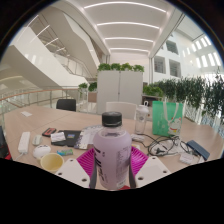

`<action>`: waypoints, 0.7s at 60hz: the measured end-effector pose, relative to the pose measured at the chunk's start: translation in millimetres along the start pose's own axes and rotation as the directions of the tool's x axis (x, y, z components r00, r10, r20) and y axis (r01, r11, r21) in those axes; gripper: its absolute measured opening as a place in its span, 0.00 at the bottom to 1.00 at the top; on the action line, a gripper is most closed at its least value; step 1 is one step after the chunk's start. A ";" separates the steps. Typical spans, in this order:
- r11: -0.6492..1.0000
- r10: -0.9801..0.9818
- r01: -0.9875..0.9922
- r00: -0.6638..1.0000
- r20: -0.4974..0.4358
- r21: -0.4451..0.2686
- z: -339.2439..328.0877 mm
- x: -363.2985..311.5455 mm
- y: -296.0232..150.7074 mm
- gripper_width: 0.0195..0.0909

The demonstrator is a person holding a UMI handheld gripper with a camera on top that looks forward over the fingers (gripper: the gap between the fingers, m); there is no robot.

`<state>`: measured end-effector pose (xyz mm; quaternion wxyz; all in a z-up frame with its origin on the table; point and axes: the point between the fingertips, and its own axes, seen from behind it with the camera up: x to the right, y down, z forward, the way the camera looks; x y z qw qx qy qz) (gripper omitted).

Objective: Pour water

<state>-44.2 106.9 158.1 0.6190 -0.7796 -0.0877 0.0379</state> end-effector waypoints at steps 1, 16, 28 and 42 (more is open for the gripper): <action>1.000 0.012 -0.012 1.000 -0.001 -0.016 -1.6 6.6 6.4 0.36; 0.995 0.064 -0.062 0.998 0.019 -0.083 12.4 28.0 94.5 0.37; 0.998 0.057 -0.056 0.998 0.033 -0.029 10.4 28.8 95.9 0.37; 0.981 0.065 -0.072 0.997 -0.046 -0.181 -5.9 40.1 115.1 0.74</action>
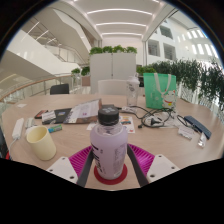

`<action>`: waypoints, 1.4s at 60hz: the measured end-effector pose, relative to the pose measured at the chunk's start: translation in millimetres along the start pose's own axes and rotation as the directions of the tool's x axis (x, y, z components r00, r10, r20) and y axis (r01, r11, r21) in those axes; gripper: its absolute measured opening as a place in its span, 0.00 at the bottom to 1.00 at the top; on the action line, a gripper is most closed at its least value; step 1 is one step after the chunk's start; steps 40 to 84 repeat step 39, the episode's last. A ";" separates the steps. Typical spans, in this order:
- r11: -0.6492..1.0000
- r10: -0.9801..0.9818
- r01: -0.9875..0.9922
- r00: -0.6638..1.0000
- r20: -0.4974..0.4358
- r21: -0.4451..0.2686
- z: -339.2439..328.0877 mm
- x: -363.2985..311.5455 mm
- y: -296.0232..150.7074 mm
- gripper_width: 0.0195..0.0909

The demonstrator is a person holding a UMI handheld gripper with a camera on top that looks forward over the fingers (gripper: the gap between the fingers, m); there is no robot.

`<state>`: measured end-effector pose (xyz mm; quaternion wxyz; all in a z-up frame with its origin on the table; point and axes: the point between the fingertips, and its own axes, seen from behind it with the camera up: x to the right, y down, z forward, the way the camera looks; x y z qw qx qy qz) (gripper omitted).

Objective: Pour water

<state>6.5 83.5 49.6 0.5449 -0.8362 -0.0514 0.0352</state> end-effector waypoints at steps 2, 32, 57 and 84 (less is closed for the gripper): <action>1.000 0.000 0.000 1.000 -0.020 -0.011 -7.4 2.2 0.7 0.89; 0.997 -0.062 0.058 0.994 -0.091 -0.045 -249.4 -102.7 -19.0 0.90; 0.996 -0.075 0.071 0.992 -0.101 -0.044 -297.9 -129.6 -24.6 0.90; 0.996 -0.075 0.071 0.992 -0.101 -0.044 -297.9 -129.6 -24.6 0.90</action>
